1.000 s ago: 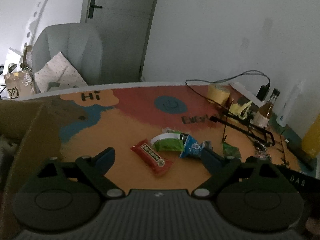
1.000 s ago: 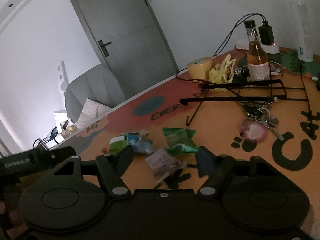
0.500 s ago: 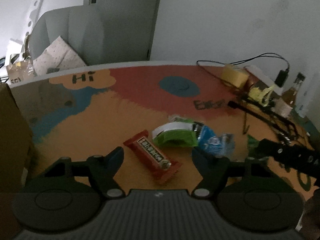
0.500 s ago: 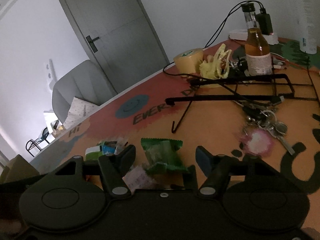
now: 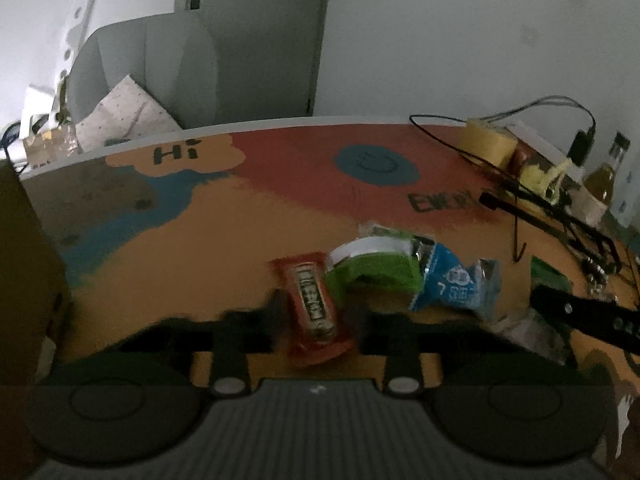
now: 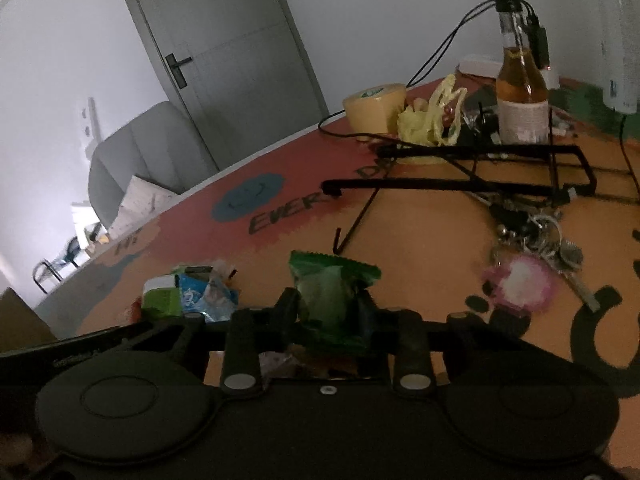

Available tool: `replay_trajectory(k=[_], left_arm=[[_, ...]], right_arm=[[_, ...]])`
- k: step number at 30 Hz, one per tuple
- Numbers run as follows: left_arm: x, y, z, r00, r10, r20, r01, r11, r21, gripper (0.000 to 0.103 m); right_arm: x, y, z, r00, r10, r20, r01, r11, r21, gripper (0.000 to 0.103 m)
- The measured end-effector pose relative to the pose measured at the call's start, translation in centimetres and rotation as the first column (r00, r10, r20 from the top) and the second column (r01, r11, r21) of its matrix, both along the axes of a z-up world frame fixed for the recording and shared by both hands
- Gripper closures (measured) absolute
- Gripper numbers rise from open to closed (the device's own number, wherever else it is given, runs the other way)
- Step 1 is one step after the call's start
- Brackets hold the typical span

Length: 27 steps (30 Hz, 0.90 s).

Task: Organize snacks
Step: 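Grasp the red-brown snack bar with the left tool while the right tool grasps the green bag, then carry the red bar and green bag over the cardboard box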

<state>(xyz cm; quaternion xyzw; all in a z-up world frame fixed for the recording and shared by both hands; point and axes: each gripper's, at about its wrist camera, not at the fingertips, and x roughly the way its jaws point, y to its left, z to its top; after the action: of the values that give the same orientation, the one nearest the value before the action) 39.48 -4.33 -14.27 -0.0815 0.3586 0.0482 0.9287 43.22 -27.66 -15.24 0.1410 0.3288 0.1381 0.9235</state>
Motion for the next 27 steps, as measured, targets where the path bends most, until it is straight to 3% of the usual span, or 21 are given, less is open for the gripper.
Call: replay_trajectory(k=[3,14,27], left_arm=[[-0.5,0.6,0.3,1.000,-0.021,0.001,0.021,0.999,-0.047,0.084],[-4.4,0.9,3.2,0.997,-0.031,0.073,0.035,0.998,-0.054,0.085],[-9.6,3.2,7.2,0.985,0.003,0.172,0.008,0.998,-0.062,0.085]], right_arm=[[-1.0,-0.7,0.3,1.000,-0.015,0.020,0.014,1.000,0.019,0.075],[-4.4,-1.2,2.3,0.997,-0.013,0.076,0.010,0.999,0.048,0.076],[-7.3,1.6,6.1,0.984,0.070,0.165,-0.082,0.994,0.068,0.076]])
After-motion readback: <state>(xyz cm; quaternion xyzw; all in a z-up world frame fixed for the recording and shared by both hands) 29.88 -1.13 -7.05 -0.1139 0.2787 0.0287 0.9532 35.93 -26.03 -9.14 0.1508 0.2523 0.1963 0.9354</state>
